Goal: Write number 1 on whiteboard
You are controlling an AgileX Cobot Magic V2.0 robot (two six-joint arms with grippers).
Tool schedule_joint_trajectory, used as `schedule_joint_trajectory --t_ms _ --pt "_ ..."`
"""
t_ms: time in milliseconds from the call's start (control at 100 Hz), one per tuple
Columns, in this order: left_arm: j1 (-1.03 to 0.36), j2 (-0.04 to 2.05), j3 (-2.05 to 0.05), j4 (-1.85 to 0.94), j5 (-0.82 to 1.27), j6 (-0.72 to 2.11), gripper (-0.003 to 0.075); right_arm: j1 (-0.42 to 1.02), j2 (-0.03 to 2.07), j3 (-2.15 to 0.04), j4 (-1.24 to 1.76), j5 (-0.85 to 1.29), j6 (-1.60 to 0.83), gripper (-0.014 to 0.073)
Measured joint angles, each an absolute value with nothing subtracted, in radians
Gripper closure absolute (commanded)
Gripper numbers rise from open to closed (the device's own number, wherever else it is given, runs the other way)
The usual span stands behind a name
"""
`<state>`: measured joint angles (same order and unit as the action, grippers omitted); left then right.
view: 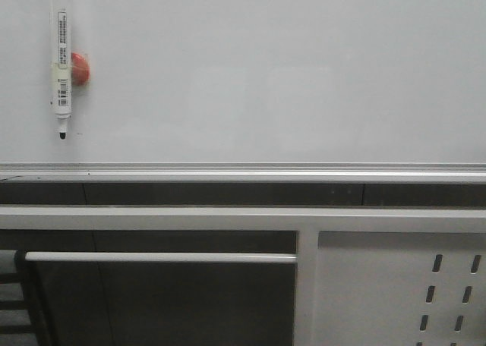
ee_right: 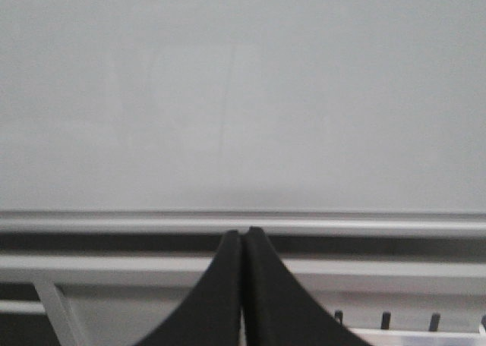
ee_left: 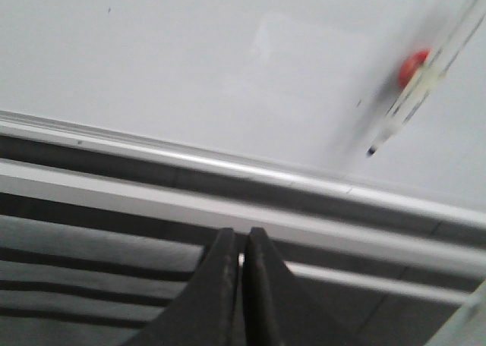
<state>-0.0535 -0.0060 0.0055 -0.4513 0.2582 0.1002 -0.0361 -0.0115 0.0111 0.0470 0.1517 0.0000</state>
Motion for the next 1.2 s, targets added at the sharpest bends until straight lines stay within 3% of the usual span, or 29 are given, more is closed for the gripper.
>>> schedule_joint_trajectory --t_ms 130,260,460,650,730,800,920,1060,1200 --pt "-0.054 -0.006 0.005 -0.759 0.187 0.100 0.0738 -0.036 -0.012 0.011 0.168 0.054 0.000 0.0665" --pt "-0.054 -0.006 0.005 -0.895 0.138 0.100 0.0738 -0.036 -0.012 0.011 0.341 0.038 0.000 0.0665" --pt "-0.054 -0.006 0.005 -0.951 0.126 0.113 0.0738 -0.036 -0.012 0.011 0.571 -0.006 0.000 0.0666" --pt "-0.054 0.003 -0.037 -0.951 0.217 0.329 0.0734 -0.036 -0.012 -0.041 0.558 0.100 -0.030 0.0665" --pt "-0.054 0.055 -0.100 -0.949 0.248 0.448 0.0674 -0.036 -0.012 -0.104 0.540 0.187 -0.093 0.0664" --pt "-0.054 0.131 -0.157 -0.951 0.272 0.554 0.0550 -0.036 -0.012 -0.158 0.533 0.252 -0.153 0.0654" --pt "-0.054 0.293 -0.255 -0.955 0.316 0.662 0.0389 -0.036 -0.012 -0.219 0.528 0.313 -0.256 0.0524" --pt "-0.083 0.480 -0.333 -1.040 0.327 0.695 0.0392 -0.036 -0.012 -0.240 0.523 0.325 -0.328 0.0333" --pt "-0.137 0.653 -0.385 -1.062 0.315 0.834 0.0395 -0.036 -0.003 -0.240 0.519 0.340 -0.344 0.0285"
